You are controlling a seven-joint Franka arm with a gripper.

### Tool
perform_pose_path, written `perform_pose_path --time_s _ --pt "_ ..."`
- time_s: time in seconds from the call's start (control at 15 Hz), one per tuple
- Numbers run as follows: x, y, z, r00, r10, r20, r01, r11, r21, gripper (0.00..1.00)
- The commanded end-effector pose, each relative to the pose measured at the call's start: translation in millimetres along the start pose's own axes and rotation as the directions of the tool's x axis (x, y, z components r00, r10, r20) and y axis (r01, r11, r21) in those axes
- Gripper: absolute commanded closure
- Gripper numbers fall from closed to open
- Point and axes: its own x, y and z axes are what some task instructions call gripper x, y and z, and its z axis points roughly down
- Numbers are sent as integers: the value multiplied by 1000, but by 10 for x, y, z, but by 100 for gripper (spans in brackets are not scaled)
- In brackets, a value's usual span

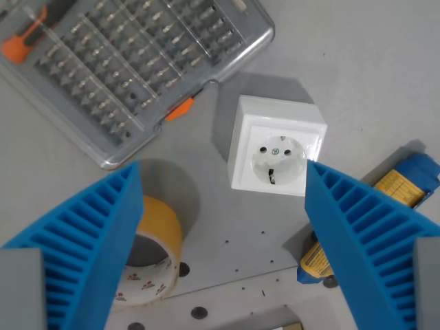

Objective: Move above the white socket

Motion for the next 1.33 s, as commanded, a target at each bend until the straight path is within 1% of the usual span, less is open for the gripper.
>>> perform_pose_path --time_s 0.07,0.93,1.33 --pt "-99 85 104 990 93 -107 -91 995 28 0" --pt "-269 304 578 982 157 -103 -155 987 31 0" --pt "-311 378 750 981 172 -93 -170 985 31 0"
